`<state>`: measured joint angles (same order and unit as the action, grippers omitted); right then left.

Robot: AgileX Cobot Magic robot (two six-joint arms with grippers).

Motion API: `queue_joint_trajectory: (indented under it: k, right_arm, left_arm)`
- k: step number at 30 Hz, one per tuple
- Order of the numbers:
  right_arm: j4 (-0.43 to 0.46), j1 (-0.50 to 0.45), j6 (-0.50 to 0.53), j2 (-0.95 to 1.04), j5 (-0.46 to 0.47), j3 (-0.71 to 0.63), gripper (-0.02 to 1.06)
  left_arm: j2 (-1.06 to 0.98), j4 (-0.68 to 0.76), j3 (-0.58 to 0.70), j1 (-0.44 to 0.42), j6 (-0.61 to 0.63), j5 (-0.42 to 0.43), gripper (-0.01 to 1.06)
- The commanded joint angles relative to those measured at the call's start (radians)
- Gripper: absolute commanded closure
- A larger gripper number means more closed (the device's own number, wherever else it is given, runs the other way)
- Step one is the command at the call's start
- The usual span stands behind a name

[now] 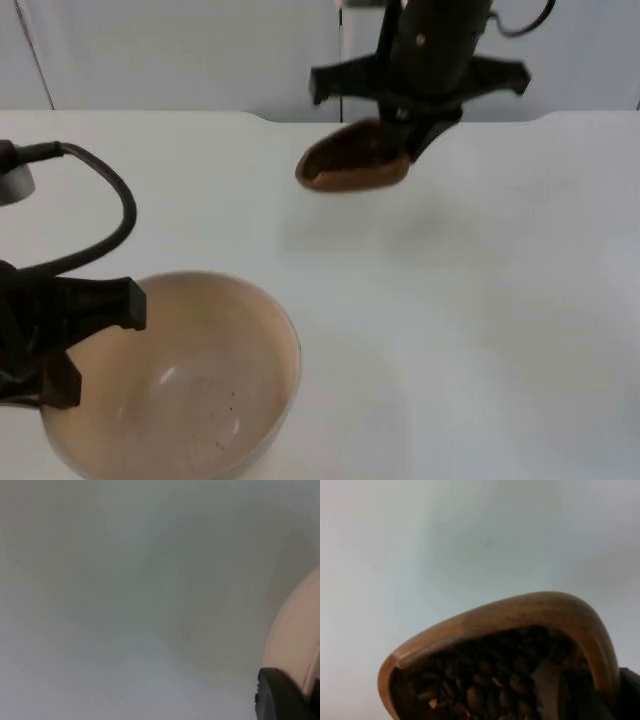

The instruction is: Pick up the bowl with the left hand and pour the coffee beans from the cup into the bowl with the right hand.

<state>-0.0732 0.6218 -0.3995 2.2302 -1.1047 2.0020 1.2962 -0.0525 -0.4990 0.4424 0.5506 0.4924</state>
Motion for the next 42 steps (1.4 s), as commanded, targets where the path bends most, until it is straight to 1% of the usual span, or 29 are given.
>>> queue_joint_trajectory:
  k: [1,2,4,6,7,9,12,14,15,18,22,26,31,36,42]
  right_arm:
    - [0.009,-0.009,0.089,-0.060,-0.016,0.002,1.04]
    - [0.009,-0.009,0.089,-0.060,-0.016,0.002,1.04]
    - [0.012,-0.009,0.144,-0.095,-0.025,0.002,1.04]
    - [0.040,-0.009,0.210,-0.136,-0.051,0.002,1.04]
    - [0.040,-0.009,0.210,-0.136,-0.051,0.002,1.04]
    - [0.063,-0.007,0.246,-0.165,-0.073,0.002,1.04]
    - [0.068,0.009,0.279,-0.188,-0.099,0.002,1.04]
    - [0.068,0.036,0.300,-0.201,-0.113,0.004,1.04]
    - [0.068,0.036,0.300,-0.201,-0.113,0.004,1.04]
    - [0.068,0.077,0.322,-0.207,-0.116,0.010,1.04]
    - [0.068,0.112,0.341,-0.207,-0.116,0.031,1.04]
    - [0.047,0.159,0.362,-0.213,-0.116,0.054,1.04]
    - [0.045,0.194,0.367,-0.223,-0.116,0.054,1.04]
    - [0.043,0.217,0.382,-0.223,-0.116,0.054,1.04]
    - [-0.008,0.262,0.386,-0.223,-0.116,0.054,1.04]
  left_arm:
    - [0.020,-0.016,-0.014,-0.003,-0.007,-0.012,1.05]
    - [0.020,-0.016,-0.014,-0.003,-0.007,-0.012,1.05]
    - [0.022,-0.016,-0.016,-0.003,-0.007,-0.016,1.05]
    - [0.022,-0.016,-0.016,-0.003,-0.014,-0.018,1.05]
    - [0.022,-0.016,-0.016,-0.003,-0.014,-0.018,1.05]
    - [0.022,-0.016,-0.016,-0.003,-0.014,-0.018,1.05]
    - [0.022,-0.016,-0.016,-0.003,-0.014,-0.007,1.05]
    - [0.022,-0.016,-0.016,-0.003,-0.014,0.008,1.05]
    - [0.022,-0.016,-0.016,-0.003,-0.014,0.008,1.05]
    - [0.022,-0.014,-0.016,-0.003,-0.014,0.025,1.05]
    - [0.022,-0.011,-0.016,-0.003,-0.014,0.025,1.05]
    - [0.022,-0.004,-0.016,-0.003,-0.014,0.018,1.05]
    - [0.022,0.012,-0.016,-0.003,-0.014,-0.004,1.05]
    - [0.022,0.007,-0.016,-0.003,-0.014,-0.001,1.05]
    - [0.022,0.010,-0.016,-0.003,-0.014,0.004,1.05]
